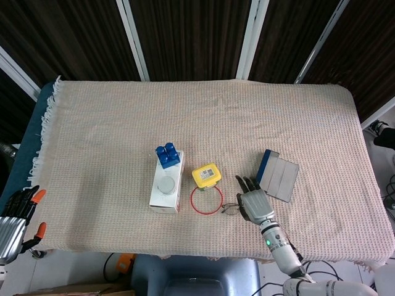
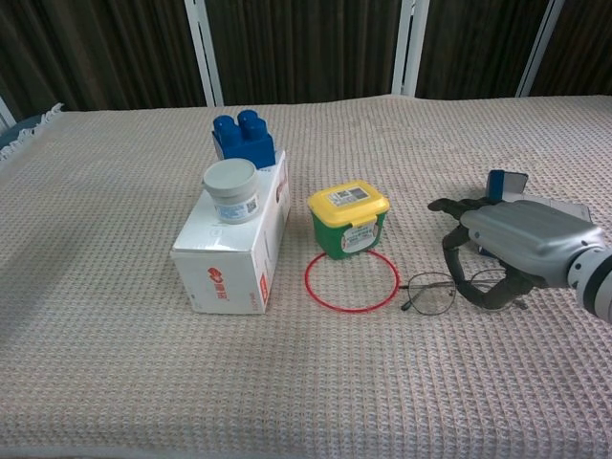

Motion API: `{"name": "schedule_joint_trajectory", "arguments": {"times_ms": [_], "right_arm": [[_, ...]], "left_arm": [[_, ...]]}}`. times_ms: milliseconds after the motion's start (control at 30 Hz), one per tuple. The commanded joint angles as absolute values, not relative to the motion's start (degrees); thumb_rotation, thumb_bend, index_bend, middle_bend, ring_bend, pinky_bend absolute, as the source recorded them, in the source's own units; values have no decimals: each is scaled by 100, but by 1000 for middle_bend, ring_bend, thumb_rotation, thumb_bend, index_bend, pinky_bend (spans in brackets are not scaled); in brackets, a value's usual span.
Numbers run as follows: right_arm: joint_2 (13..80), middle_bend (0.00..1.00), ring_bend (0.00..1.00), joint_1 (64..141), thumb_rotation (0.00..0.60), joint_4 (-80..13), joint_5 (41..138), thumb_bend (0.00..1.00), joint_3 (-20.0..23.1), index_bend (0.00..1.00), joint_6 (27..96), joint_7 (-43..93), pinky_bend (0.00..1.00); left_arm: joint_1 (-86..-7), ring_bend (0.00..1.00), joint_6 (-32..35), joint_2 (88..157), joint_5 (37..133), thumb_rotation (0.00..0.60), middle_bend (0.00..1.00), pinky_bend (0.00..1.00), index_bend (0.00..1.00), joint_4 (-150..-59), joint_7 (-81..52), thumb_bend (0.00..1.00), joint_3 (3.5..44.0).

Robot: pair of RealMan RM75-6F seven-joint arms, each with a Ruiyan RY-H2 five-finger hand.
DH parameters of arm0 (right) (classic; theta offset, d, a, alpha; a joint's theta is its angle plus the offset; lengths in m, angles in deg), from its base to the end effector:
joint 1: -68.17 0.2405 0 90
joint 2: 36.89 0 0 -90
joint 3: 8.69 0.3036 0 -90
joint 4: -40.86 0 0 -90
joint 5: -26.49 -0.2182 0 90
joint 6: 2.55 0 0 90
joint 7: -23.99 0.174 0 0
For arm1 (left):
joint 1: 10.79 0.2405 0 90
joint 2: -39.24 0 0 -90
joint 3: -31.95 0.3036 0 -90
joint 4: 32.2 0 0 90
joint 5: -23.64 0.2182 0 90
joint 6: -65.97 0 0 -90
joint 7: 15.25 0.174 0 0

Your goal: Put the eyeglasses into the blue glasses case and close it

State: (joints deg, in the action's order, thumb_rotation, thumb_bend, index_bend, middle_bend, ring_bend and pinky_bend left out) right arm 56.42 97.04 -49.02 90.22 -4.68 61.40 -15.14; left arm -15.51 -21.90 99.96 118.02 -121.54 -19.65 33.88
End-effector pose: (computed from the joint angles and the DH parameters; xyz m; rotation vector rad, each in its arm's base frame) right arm -0.2346 -0.3126 -0.0645 1.8488 -0.8882 0.6743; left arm -0.3533 0.1954 0.1827 -1.5374 -0.8526 -0.9245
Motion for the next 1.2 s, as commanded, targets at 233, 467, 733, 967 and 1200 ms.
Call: {"name": "schedule_joint_trajectory", "arguments": {"times_ms": [233,467,733,967,1200], "right_arm": [[5018,106,0,9550,600,-5064,10052,628,-708,728,6810,-1485,0],[4336,110,0,9376,600,-4750,10795,628,-994,731,7156,-1382,0],[3830,113,0,9261,600,-3860,10973,628,-1005,732,7117,-696,0],[3935,114,0,9419,600,-2935,10664,628,-816,734,6491,-309,0],[4356,116,0,9645,600,-2271,10777,628,-734,736,6230,-313,0]], "left_arm": [[-1577,0,-2099,10036,11750,600,0,32,0,-12175,-1831,446,3379],[-1630,0,-1953,10101,11642,600,0,32,0,-12224,-1618,446,3345],[-1674,0,-1823,10177,11523,600,0,33,0,-12303,-1356,446,3311],[-1707,0,-1736,10206,11402,600,0,34,0,-12323,-1281,446,3268],[-1723,0,-1703,10212,11345,600,0,34,0,-12331,-1257,446,3246]]}}
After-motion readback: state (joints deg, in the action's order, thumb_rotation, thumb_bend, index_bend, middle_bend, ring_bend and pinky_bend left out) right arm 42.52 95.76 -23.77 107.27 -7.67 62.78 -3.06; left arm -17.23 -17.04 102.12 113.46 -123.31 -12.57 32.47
